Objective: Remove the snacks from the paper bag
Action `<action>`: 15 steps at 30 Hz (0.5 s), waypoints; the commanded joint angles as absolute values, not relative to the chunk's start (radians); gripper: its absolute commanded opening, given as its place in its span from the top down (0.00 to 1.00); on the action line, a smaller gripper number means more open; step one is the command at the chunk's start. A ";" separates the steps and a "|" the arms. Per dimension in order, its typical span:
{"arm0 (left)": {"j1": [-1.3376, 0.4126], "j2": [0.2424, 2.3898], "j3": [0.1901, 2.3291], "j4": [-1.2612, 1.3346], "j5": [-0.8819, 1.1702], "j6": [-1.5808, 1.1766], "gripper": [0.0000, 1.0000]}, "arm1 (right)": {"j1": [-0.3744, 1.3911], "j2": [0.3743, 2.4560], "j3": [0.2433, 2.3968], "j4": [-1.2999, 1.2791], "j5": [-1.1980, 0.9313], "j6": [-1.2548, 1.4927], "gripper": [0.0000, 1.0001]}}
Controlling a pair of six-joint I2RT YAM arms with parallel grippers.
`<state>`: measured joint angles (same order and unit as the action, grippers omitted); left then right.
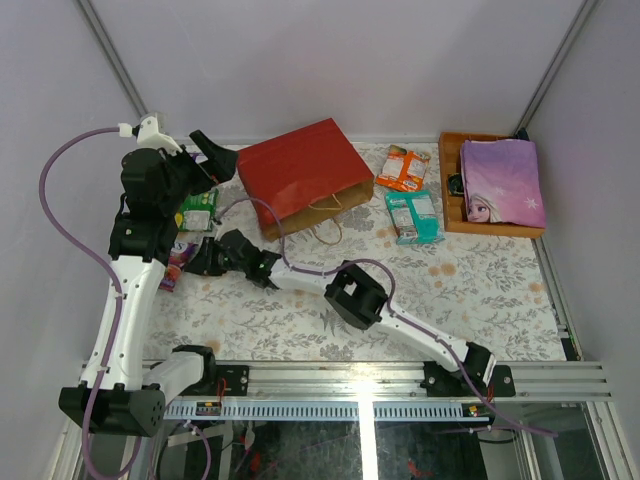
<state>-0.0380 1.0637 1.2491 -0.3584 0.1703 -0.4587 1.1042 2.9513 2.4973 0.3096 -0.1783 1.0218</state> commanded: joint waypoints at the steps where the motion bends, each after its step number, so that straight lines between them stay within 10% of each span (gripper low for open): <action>1: -0.033 1.059 1.267 -0.333 0.180 -0.450 0.00 | 1.067 2.785 2.315 0.511 -0.263 0.982 0.62; 15: -0.031 1.032 1.217 -0.290 0.094 -0.442 0.00 | 1.005 1.858 0.817 1.075 0.010 0.868 0.20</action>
